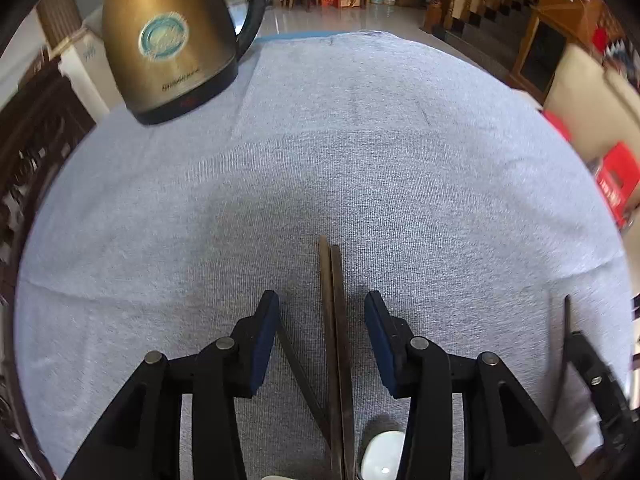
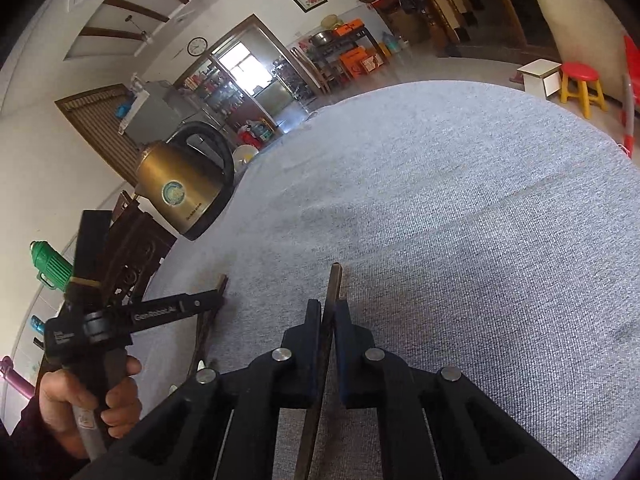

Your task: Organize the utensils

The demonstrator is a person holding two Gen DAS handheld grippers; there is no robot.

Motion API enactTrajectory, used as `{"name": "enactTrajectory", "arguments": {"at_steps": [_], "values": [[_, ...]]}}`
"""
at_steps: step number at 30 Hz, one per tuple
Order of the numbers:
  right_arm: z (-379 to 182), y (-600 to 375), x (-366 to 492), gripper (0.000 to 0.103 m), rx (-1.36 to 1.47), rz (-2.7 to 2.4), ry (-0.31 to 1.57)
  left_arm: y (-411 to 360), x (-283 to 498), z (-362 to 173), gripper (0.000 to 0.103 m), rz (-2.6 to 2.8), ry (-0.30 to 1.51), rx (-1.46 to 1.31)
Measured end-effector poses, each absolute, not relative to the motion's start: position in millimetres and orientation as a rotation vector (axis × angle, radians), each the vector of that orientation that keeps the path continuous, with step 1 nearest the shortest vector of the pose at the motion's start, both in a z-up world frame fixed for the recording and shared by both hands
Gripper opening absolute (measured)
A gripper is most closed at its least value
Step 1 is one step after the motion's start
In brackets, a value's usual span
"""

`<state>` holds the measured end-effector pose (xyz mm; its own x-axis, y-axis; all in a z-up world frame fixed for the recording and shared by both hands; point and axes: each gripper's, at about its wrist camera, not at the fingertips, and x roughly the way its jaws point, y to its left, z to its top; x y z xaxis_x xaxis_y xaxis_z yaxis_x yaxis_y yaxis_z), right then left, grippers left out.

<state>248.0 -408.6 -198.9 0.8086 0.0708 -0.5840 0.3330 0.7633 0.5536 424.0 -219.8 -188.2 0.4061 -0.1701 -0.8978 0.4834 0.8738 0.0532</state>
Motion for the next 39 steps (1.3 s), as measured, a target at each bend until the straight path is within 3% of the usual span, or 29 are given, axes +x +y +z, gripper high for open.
{"name": "enactTrajectory", "arguments": {"at_steps": [2, 3, 4, 6, 16, 22, 28, 35, 39], "values": [[-199.0, -407.4, 251.5, 0.007, 0.695, -0.150, 0.625, -220.8, 420.6, -187.5, 0.045, -0.430, 1.076, 0.338], [-198.8, -407.1, 251.7, 0.007, 0.692, -0.151, 0.624, -220.2, 419.4, -186.9, 0.034, -0.433, 1.076, 0.338], [-198.5, -406.8, 251.9, 0.007, 0.690, -0.151, 0.622, -218.6, 417.7, -186.0, 0.013, -0.435, 1.074, 0.350], [-198.6, -406.6, 252.5, 0.007, 0.689, -0.152, 0.622, -212.4, 418.4, -186.8, 0.011, -0.436, 1.099, 0.349], [-198.0, -409.4, 246.6, 0.007, 0.689, -0.152, 0.608, -125.6, 403.1, -144.6, 0.011, -0.466, 1.075, 0.174], [-196.7, -409.6, 242.7, 0.007, 0.684, -0.151, 0.600, -83.0, 404.5, -148.4, 0.011, -0.413, 1.130, 0.091], [-196.3, -410.2, 240.7, 0.007, 0.684, -0.150, 0.597, -66.3, 407.6, -139.0, 0.011, -0.384, 1.100, 0.053], [-196.6, -410.0, 241.3, 0.007, 0.683, -0.149, 0.598, -67.1, 418.7, -164.3, 0.012, -0.341, 1.176, 0.052], [-196.3, -409.2, 240.3, 0.007, 0.681, -0.147, 0.600, -69.8, 424.9, -171.9, 0.020, -0.334, 1.187, 0.036]]}}
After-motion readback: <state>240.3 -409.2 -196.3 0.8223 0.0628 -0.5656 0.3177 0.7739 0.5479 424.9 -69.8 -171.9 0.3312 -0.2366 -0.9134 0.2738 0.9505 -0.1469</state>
